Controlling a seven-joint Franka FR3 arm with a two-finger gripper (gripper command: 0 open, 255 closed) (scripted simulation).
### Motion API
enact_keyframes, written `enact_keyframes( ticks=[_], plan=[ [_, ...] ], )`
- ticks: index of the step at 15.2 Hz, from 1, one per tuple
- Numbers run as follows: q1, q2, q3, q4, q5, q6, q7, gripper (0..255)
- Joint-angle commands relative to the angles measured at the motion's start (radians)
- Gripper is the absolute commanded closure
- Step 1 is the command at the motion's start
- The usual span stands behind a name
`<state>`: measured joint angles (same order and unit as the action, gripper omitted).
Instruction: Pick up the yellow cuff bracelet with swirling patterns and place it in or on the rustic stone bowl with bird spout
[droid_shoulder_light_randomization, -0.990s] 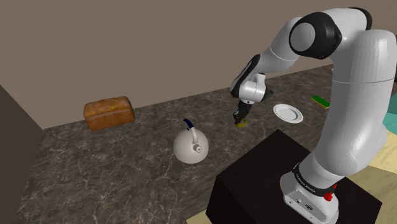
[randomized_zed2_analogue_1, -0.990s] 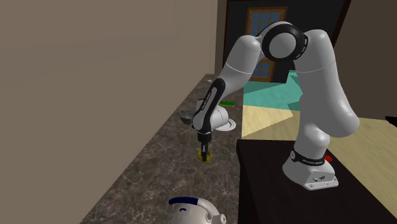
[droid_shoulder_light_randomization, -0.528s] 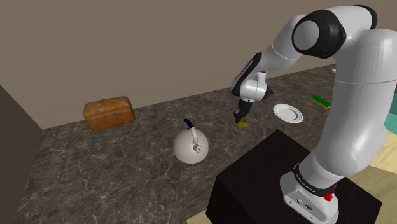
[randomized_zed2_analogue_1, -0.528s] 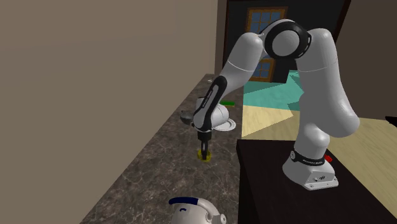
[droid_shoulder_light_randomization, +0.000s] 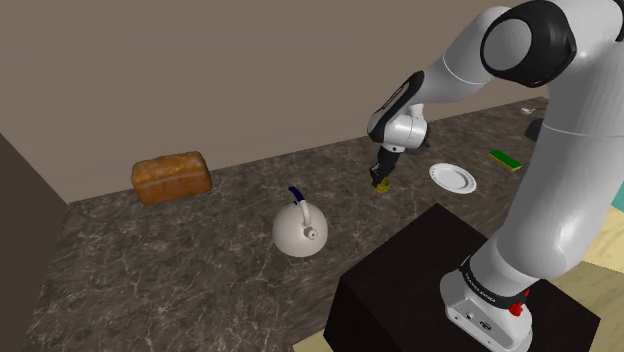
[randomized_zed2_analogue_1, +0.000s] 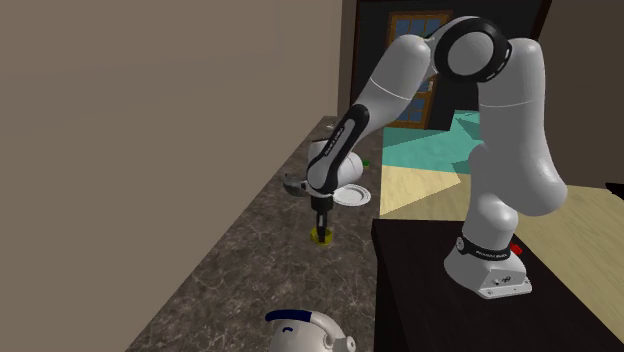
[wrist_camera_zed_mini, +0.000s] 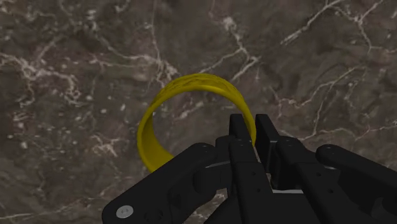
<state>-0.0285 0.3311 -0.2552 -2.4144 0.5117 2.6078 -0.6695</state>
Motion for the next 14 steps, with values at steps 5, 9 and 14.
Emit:
enact_keyframes(
  ticks=[5, 9, 14],
  plan=[
    [0.024, -0.087, -0.040, -0.014, -0.077, -0.062, 0.064, 255],
    [0.036, -0.142, -0.060, -0.019, -0.127, -0.105, 0.105, 255],
    [0.044, -0.209, -0.077, -0.020, -0.187, -0.162, 0.155, 255]
  ],
)
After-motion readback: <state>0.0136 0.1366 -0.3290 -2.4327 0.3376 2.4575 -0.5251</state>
